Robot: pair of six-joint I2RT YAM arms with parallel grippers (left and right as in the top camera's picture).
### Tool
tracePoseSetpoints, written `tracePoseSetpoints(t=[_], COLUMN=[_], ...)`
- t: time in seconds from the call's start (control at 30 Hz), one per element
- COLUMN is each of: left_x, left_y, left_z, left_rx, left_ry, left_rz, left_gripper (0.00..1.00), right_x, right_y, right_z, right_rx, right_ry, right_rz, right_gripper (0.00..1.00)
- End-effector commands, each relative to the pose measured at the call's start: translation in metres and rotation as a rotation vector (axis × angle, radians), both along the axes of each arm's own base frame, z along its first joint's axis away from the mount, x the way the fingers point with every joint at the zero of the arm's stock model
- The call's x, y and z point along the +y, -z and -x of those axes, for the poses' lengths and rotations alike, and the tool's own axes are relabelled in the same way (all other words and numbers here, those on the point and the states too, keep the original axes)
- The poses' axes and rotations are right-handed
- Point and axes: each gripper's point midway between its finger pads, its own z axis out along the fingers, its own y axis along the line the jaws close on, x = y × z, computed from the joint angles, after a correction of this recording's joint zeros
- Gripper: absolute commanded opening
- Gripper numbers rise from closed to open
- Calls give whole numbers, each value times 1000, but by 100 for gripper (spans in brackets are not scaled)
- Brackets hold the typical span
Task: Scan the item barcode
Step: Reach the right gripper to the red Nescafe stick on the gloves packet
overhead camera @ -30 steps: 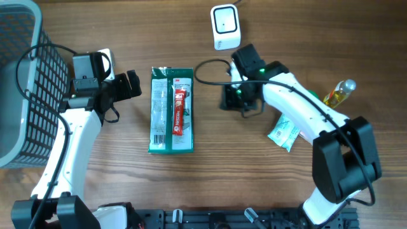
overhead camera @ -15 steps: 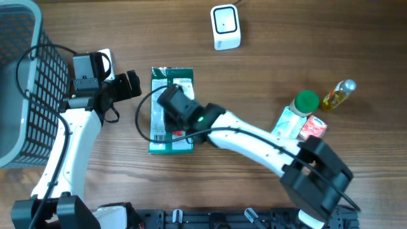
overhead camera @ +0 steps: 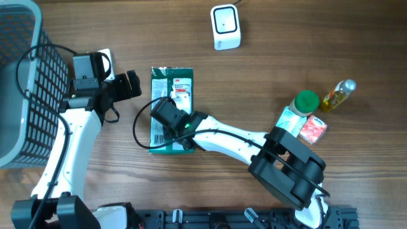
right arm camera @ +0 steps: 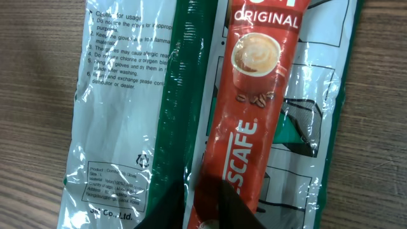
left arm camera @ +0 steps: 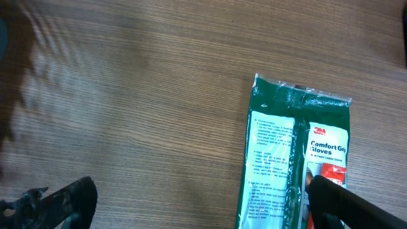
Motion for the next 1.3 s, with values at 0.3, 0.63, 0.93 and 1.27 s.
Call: tracePoseSetpoints(t=[0.3,0.63,0.93,1.27], left_x=[-2,-2,-2,-2], left_y=[-11,-11,-11,-11], left_z=[-4,-4,-4,-4], left_rx=[-31,-31,-31,-31], left_ry=[24,24,24,24], left_rz=[-11,-12,-11,-12], left_gripper=[100,100,100,100], right_x=[-8,-11,-21,-24], right_y=[-15,-26,-12,4], right_z=[-8,-8,-1,8], right_rx=[-72,-99,-53,14], right_ry=[-29,-69,-64,-29], right_rz=[52,73,126,119], right_gripper=[24,24,25,24])
